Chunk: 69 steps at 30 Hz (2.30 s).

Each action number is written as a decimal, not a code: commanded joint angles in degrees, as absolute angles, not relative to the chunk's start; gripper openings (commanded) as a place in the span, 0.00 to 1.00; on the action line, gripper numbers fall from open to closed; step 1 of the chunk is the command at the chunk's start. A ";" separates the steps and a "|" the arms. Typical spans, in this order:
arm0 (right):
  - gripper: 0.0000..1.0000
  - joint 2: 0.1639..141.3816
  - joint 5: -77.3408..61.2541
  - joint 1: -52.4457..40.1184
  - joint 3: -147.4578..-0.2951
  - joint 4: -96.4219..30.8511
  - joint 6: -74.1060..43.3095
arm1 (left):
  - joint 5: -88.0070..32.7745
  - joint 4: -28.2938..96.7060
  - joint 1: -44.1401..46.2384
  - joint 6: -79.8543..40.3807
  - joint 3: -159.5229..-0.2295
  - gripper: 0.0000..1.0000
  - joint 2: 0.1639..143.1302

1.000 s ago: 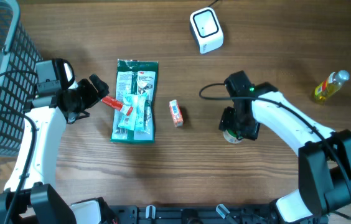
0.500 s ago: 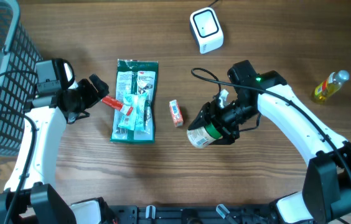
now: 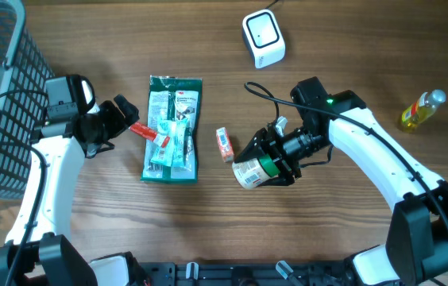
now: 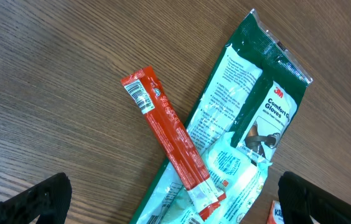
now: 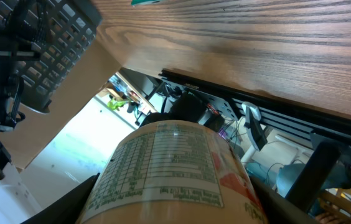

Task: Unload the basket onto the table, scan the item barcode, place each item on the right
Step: 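Raise the jar with the right gripper up to the white scanner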

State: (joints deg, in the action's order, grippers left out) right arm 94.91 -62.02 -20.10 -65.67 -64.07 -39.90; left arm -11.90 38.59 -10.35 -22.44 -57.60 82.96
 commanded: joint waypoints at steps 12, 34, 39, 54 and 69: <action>0.25 93.89 -14.31 -20.16 -66.72 -53.69 -35.73 | -12.16 38.44 -10.39 -22.98 -58.17 1.00 82.61; 0.11 99.57 -13.45 -20.18 -102.78 -65.17 -16.64 | -12.16 38.44 -10.39 -22.98 -58.17 1.00 82.61; 0.07 108.66 -2.31 -20.18 -101.16 -48.40 -16.19 | -12.16 38.44 -10.39 -22.98 -58.17 1.00 82.61; 0.04 124.20 6.72 -19.46 -101.16 -4.80 -12.78 | -12.16 38.44 -10.39 -22.98 -58.17 1.00 82.61; 0.04 131.81 4.97 -17.69 -101.16 6.87 -12.01 | -12.16 38.44 -10.39 -22.98 -58.17 1.00 82.61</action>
State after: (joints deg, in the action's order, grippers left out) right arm 131.66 6.68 -17.78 -100.51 3.77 -13.17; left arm -11.88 38.59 -10.35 -22.65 -57.60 82.96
